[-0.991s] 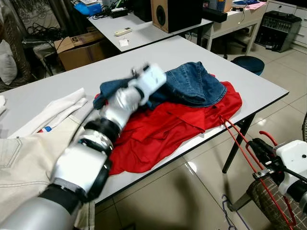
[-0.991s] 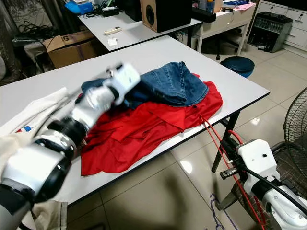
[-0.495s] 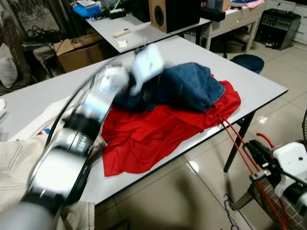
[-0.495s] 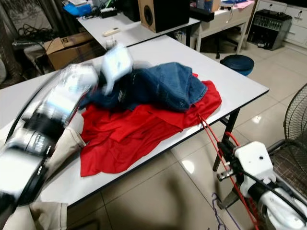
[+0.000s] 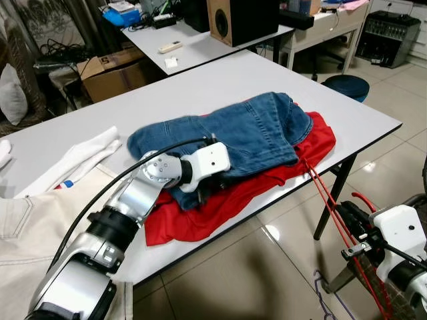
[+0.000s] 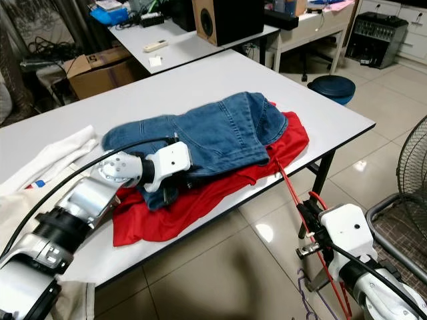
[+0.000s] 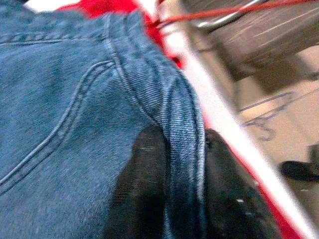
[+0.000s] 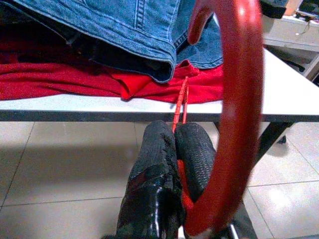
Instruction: Hang hanger
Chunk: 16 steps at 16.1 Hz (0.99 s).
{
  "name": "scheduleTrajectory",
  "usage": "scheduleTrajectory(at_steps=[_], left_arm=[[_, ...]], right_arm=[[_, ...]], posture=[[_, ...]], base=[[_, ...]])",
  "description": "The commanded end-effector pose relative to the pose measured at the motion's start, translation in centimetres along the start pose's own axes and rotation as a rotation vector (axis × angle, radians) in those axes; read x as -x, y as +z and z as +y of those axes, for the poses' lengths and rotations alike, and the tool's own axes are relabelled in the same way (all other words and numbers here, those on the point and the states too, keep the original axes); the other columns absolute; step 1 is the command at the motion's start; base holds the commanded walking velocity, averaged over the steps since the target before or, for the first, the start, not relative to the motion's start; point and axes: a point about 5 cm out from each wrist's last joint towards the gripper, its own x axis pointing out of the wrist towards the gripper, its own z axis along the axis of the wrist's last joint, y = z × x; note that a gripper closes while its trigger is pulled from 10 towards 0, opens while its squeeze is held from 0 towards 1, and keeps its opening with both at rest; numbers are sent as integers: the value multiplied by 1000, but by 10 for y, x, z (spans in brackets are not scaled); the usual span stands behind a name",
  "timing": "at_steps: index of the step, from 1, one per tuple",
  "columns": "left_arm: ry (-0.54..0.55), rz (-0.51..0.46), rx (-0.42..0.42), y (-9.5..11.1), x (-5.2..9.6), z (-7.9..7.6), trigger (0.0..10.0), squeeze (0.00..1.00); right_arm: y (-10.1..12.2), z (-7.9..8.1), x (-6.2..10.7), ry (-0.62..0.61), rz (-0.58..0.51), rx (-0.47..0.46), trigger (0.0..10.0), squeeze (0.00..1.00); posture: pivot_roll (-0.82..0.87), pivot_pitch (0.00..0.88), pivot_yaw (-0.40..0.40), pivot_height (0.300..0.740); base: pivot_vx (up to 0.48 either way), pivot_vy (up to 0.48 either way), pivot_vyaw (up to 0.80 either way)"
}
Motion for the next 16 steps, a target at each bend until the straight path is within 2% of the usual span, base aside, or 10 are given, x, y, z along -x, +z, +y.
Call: scheduleTrajectory(at_steps=[1,3,6,9,10,11,12,13,15,16], left_arm=[[-29,-17,2,1,10,2,10000,1000],[-31,-2,-12,-1,13,5,10000,1000],[26,33,-14,-3,15,11,10000,1000],[147,49,-50,-1,12,21,10000,1000],[207,43,-46,1,9,24,10000,733],[229,29,-35,2,7,24,10000,145],[270,-3,-9,4,2,24,10000,0],[282,-12,-1,5,1,23,10000,0],[453,-23,-17,7,-2,24,10000,0],[520,-37,-27,10,-2,25,4902,0]], right_arm=[[2,1,2,3,-8,10,10000,0],[2,1,1,6,-7,11,10000,0],[2,1,0,11,-7,12,10000,0],[1,1,0,11,-7,16,10000,0],[1,1,0,12,-8,16,10000,0],[1,2,0,12,-9,15,10000,0],[2,3,0,11,-10,14,10000,0],[2,3,0,10,-11,14,10000,0],[2,5,0,4,-14,10,10000,0],[2,6,0,3,-16,8,10000,0]], posture=[[-181,0,160,740],[-183,0,156,740],[-184,0,151,740],[-188,0,153,740],[-189,0,155,740],[-189,0,155,740],[-192,0,160,740],[-192,0,160,740],[-194,0,169,740],[-193,0,174,740]], base=[[0,0,0],[0,0,0],[0,0,0],[0,0,0],[0,0,0],[0,0,0],[0,0,0],[0,0,0],[0,0,0],[0,0,0]])
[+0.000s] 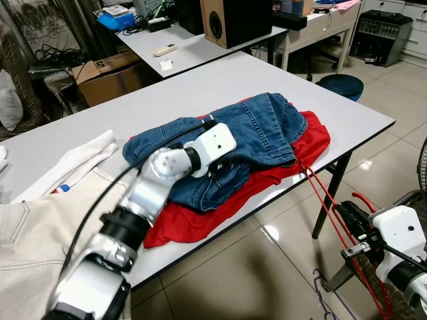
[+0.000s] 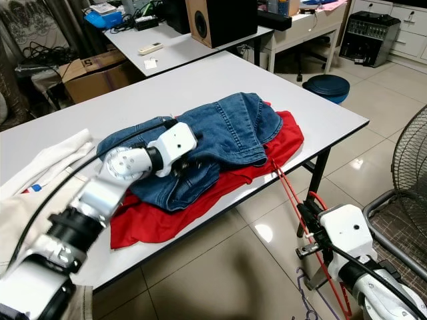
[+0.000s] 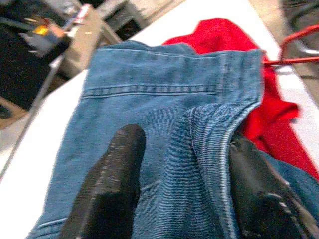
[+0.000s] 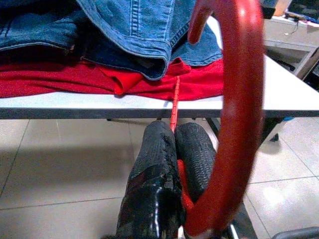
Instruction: Hang hanger
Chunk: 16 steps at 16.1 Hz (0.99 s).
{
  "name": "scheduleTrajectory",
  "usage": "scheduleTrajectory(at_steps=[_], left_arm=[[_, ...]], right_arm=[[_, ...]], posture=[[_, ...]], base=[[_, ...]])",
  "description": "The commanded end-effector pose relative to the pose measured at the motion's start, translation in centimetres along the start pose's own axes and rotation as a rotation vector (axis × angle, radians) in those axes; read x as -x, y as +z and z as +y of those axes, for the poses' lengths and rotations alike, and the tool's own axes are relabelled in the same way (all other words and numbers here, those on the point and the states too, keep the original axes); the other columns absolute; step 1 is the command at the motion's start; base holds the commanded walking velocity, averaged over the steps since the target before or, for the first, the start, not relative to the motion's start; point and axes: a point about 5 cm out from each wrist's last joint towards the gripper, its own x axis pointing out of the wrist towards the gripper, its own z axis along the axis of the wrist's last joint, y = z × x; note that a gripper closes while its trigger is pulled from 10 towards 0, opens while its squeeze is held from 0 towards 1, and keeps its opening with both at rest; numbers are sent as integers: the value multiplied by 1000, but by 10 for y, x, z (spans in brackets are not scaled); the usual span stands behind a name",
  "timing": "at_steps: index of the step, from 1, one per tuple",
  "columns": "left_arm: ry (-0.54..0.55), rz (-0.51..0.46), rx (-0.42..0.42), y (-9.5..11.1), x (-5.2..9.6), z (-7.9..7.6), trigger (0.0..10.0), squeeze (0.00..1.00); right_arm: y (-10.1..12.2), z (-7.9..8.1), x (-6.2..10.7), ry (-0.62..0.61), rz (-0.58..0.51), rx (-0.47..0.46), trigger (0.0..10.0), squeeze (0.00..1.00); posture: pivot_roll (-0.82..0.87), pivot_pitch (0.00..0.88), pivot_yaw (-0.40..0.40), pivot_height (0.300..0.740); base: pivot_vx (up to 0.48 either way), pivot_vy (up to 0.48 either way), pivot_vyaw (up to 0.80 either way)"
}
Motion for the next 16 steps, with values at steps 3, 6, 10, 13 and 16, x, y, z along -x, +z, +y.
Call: scheduleTrajectory(at_steps=[3,6,10,13,16], left_arm=[[18,105,-101,-15,12,-11,1686,0],[127,202,-71,-25,19,-8,0,0],[-98,182,-27,-18,10,-46,0,0],[-61,164,28,-10,5,-46,0,0],[-15,174,105,-12,6,-39,0,0]], right_arm=[[2,7,0,10,-13,-8,10000,0],[1,6,-3,7,-16,-12,10000,0],[3,10,-8,24,-23,-14,10000,0],[2,9,-6,18,-18,-11,10000,0],[2,9,-5,9,-16,-12,10000,0]], posture=[[-191,0,176,740],[-176,0,169,740],[-174,0,164,740],[-182,0,171,740],[-192,0,181,740]], base=[[0,0,0],[0,0,0],[0,0,0],[0,0,0],[0,0,0]])
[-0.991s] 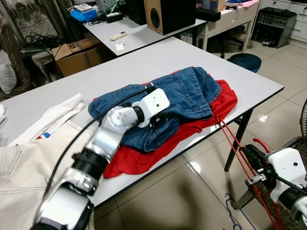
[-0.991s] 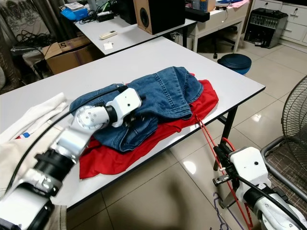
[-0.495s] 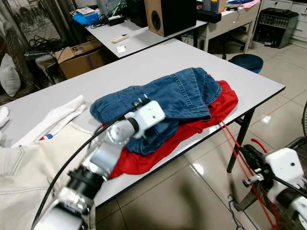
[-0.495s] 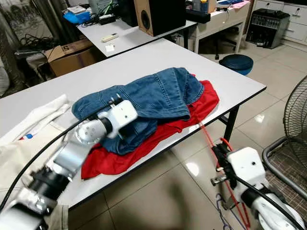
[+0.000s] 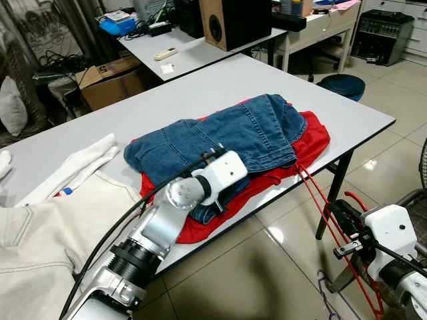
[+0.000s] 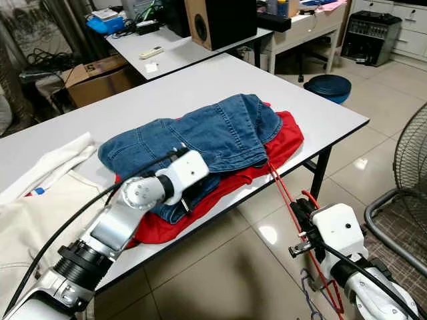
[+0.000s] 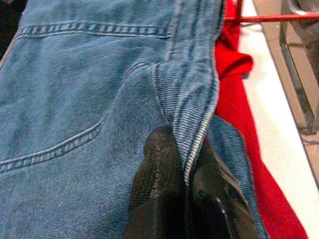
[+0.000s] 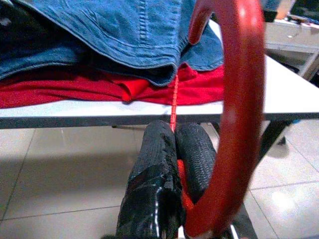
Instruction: Hang hanger
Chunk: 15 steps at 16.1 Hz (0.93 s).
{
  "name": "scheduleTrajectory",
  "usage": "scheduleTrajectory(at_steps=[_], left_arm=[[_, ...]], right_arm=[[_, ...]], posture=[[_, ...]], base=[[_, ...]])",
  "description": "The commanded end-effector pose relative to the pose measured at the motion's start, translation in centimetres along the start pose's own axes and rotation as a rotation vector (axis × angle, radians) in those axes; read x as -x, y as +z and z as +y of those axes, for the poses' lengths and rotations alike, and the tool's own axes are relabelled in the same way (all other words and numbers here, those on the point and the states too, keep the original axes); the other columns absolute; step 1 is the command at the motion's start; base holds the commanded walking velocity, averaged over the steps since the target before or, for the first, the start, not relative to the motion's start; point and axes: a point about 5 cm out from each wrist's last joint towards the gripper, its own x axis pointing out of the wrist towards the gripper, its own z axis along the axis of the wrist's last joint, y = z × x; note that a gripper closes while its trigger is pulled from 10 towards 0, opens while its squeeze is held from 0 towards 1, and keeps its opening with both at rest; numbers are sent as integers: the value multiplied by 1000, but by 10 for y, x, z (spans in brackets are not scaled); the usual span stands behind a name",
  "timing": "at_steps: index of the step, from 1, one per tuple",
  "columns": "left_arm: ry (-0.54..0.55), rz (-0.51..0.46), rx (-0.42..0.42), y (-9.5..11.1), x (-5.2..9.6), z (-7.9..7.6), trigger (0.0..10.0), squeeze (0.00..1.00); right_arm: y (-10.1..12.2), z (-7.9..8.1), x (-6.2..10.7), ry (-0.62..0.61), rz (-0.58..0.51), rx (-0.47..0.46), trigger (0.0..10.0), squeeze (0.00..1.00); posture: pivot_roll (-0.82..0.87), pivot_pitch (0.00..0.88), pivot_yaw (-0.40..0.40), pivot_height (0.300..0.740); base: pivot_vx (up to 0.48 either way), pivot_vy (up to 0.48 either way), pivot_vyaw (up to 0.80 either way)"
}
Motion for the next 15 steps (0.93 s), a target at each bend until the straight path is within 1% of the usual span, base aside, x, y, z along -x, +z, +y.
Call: scheduleTrajectory(at_steps=[1,2,3,4,5,6,7,8,9,10,11,12,13,14,15], left_arm=[[45,-2,28,1,4,11,0,0],[68,-25,59,1,6,16,0,0],[75,-37,67,1,7,18,0,0],[121,-116,138,10,11,29,0,0],[172,-222,218,25,15,45,0,0],[237,-354,312,47,23,66,0,0],[301,-509,400,74,34,89,0,0],[315,-570,422,87,41,98,0,0],[325,-638,420,101,50,107,0,0],[315,-661,421,107,55,110,0,0],[299,-637,415,105,55,108,0,0],[295,-513,438,87,48,100,10000,0],[298,-468,429,75,46,94,10000,0],[295,-463,429,72,46,92,10000,0],[313,-429,433,63,47,89,10000,0]], right_arm=[[1,3,1,1,-5,-3,10000,0],[2,6,3,-7,-7,-13,10000,0],[2,7,3,-10,-8,-18,10000,0],[2,11,4,-6,-8,-39,10000,0],[2,14,4,-3,-11,-60,10000,0],[3,17,2,-2,-21,-73,10000,0],[7,18,-3,-15,-46,-82,10000,0],[9,19,-5,-21,-61,-89,10000,0],[13,19,-8,-39,-90,-107,10000,0],[16,19,-11,-61,-115,-130,10000,0],[19,20,-14,-75,-134,-151,10000,0],[21,25,-16,-79,-149,-173,10000,0],[21,27,-17,-91,-157,-191,10000,0],[21,28,-17,-99,-161,-204,10000,0],[20,32,-17,-105,-159,-219,10000,0]], posture=[[-197,0,185,740],[-202,0,193,740],[-202,0,193,740],[-203,0,193,740],[-198,0,190,740],[-194,0,190,740],[-186,0,189,740],[-185,0,189,740],[-180,0,188,740],[-174,0,192,740],[-173,0,197,740],[-171,0,208,740],[-166,0,210,740],[-166,0,210,740],[-159,0,205,740]], base=[[0,0,0],[0,0,0],[0,0,0],[0,0,0],[0,0,0],[0,0,0],[0,0,0],[0,0,0],[0,0,0],[0,0,0],[0,0,0],[0,0,0],[0,0,0],[0,0,0],[0,0,0]])
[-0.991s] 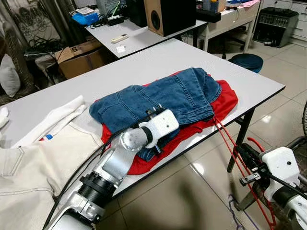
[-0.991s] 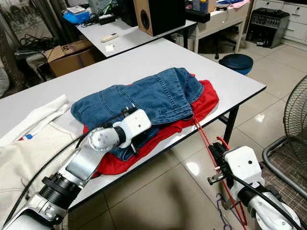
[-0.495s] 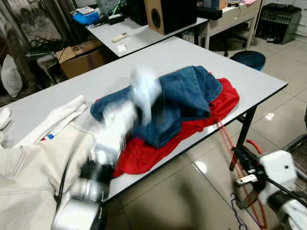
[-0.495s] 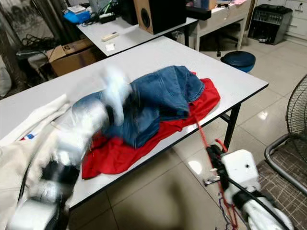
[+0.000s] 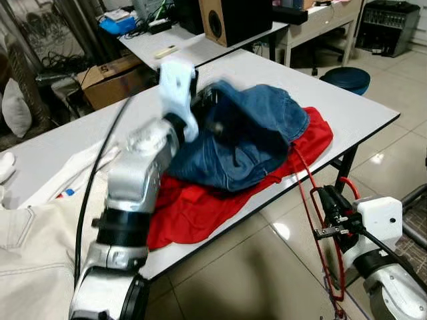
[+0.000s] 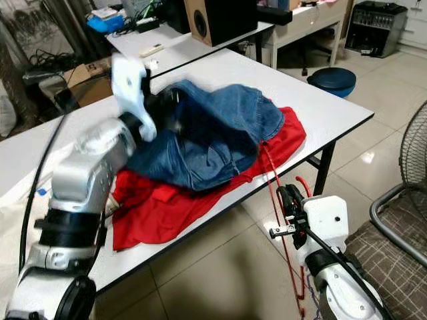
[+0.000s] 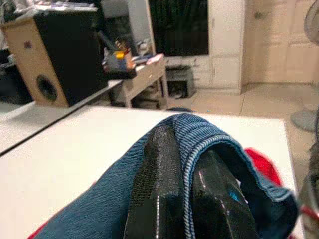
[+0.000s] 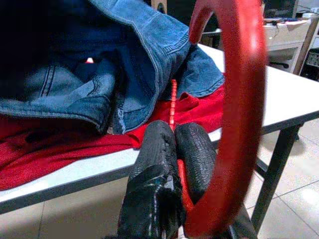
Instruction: Hang hanger
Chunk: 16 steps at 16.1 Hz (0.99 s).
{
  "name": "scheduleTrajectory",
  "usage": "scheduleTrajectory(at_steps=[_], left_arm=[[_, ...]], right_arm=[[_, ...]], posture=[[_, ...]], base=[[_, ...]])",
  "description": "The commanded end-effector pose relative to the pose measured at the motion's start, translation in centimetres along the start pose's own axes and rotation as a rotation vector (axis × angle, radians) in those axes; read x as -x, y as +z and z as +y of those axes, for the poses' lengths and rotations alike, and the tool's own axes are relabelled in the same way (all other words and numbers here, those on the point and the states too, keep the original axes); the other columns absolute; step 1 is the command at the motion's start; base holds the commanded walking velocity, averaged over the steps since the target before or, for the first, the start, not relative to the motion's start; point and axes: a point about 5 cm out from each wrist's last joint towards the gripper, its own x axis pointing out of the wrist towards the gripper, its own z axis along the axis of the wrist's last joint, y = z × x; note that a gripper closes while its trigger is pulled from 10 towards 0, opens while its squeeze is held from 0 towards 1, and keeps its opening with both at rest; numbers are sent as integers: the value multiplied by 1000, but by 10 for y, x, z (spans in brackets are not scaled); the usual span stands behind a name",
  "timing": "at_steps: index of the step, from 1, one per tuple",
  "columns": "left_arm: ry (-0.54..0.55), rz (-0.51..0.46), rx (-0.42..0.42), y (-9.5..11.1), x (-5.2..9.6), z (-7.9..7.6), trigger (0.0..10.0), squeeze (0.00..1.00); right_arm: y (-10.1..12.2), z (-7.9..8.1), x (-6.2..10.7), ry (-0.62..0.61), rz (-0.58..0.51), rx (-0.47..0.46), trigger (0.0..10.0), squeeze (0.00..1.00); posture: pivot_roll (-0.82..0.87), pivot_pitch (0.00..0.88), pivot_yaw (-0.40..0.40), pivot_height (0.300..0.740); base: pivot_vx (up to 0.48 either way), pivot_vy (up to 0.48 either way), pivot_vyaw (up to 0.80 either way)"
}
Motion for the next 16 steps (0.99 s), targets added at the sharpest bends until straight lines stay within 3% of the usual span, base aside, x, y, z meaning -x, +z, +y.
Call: scheduleTrajectory(at_steps=[1,4,8,11,13,15,16], left_arm=[[34,3,-34,1,6,6,10000,0],[65,12,-10,-3,13,3,10000,0],[130,-122,51,32,8,12,10000,0],[171,-202,14,57,16,18,10000,0],[183,-357,-34,107,18,20,10000,0],[164,-459,-38,138,21,17,10000,0],[119,-550,-16,167,30,12,10000,0]], right_arm=[[0,7,-1,11,-11,-21,10000,0],[0,12,-9,10,-25,-42,10000,0],[9,11,-23,19,-80,-33,10000,0],[14,6,-32,84,-85,-10,10000,0],[27,3,-45,128,-132,-7,10000,0],[33,4,-48,137,-156,-6,10000,0],[36,5,-50,139,-179,-18,10000,0]], posture=[[-152,0,196,740],[-133,0,162,740],[-82,0,81,740],[-33,0,1,740],[0,0,-45,740],[11,0,-51,740],[24,0,-50,740]], base=[[0,0,0],[-207,0,0],[-128,0,0],[-194,0,0],[-300,0,0],[-285,0,0],[-259,0,0]])
